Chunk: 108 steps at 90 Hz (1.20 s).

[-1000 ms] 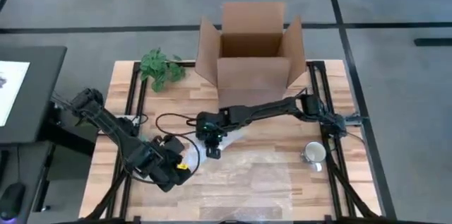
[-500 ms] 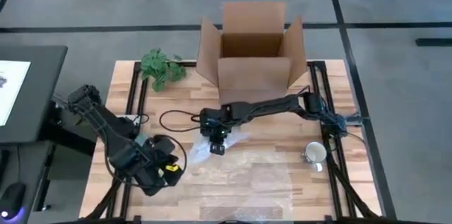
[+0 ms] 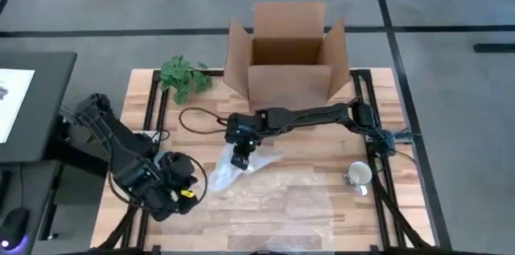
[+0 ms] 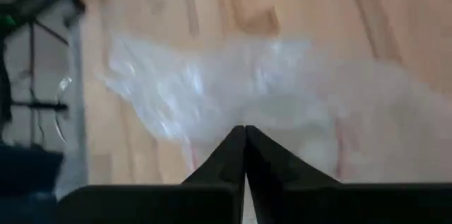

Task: Wrap mug
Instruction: Wrap the white mug with bubble wrap

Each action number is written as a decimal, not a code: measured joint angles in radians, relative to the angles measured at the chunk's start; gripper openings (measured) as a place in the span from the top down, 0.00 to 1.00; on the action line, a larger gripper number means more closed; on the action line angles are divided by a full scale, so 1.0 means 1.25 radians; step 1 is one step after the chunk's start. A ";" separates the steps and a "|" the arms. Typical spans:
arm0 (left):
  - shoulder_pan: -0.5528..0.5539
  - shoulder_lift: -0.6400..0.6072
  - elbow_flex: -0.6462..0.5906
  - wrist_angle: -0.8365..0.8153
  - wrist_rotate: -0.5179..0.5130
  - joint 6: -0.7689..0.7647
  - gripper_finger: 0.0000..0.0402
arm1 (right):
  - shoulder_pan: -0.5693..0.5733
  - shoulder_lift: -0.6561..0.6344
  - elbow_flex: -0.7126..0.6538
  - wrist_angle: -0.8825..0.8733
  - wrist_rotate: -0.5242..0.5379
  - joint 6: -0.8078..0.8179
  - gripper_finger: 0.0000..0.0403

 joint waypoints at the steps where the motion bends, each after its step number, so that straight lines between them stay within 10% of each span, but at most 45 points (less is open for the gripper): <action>1: 0.000 -0.006 0.000 -0.001 -0.002 0.005 1.00 | 0.001 0.000 0.002 0.002 0.002 0.002 1.00; 38: -0.009 -0.161 0.000 -0.037 -0.139 0.119 1.00 | -0.018 0.039 -0.028 0.060 0.065 0.008 1.00; 108: -0.005 -0.165 0.000 -0.073 -0.170 0.107 1.00 | 0.017 0.155 0.100 -0.144 0.088 -0.041 1.00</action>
